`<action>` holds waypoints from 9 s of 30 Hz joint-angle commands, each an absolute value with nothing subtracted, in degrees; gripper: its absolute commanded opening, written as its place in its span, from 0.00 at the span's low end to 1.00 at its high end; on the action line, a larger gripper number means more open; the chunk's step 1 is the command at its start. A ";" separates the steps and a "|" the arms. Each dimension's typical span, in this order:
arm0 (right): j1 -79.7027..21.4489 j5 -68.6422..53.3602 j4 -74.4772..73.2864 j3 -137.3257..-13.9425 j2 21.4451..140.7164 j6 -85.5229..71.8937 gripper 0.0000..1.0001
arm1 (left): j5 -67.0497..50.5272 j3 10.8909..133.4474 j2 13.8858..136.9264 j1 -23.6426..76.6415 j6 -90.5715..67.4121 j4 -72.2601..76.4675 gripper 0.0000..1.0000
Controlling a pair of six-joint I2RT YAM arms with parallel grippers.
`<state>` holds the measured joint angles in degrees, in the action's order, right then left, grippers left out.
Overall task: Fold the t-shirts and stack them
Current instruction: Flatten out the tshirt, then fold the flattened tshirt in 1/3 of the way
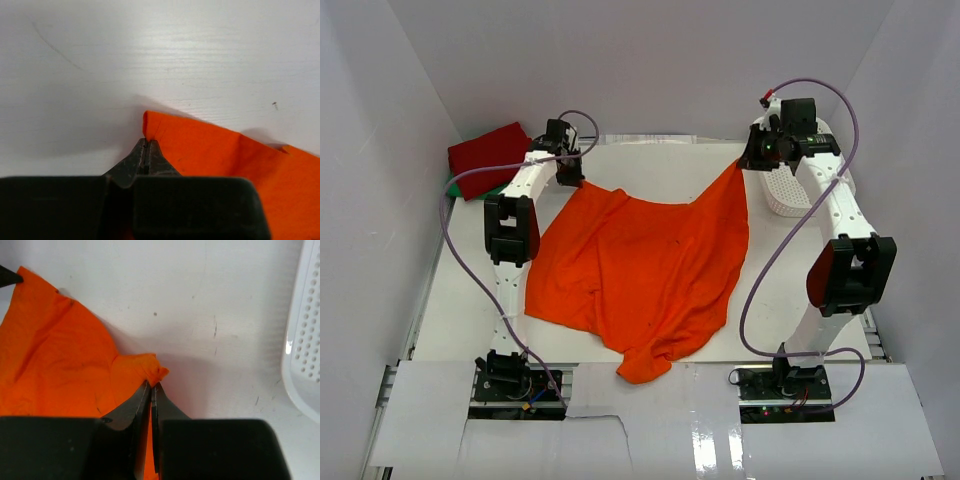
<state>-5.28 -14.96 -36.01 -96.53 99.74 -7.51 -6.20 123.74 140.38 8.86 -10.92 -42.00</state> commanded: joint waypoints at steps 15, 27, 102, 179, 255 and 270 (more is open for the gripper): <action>-13.52 -12.66 -29.54 -101.17 77.90 4.39 0.08 | -3.87 101.53 93.19 -2.18 -20.39 -32.09 0.00; -18.19 -20.92 -21.10 -84.64 37.30 5.10 0.08 | -5.81 69.09 44.27 -4.57 -28.74 -23.21 0.00; -18.02 -9.14 -43.68 -44.21 45.88 -17.84 0.08 | 1.59 40.52 50.62 1.41 -46.39 -42.35 0.00; -15.73 -10.90 -30.85 -90.87 99.66 -8.70 0.08 | 27.95 53.87 78.83 1.49 -57.22 -39.29 0.00; -28.83 37.79 -43.06 -71.01 99.48 -4.57 0.08 | 29.27 51.33 96.68 9.23 -53.70 -24.87 0.98; -27.07 47.64 -52.56 -71.72 98.79 -18.28 0.29 | 29.53 51.24 96.59 9.14 -54.49 -27.85 0.98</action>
<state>-28.21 42.85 -49.89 -70.08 101.95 -13.96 30.11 52.53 95.15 9.87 -53.08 -24.91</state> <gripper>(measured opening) 0.275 0.979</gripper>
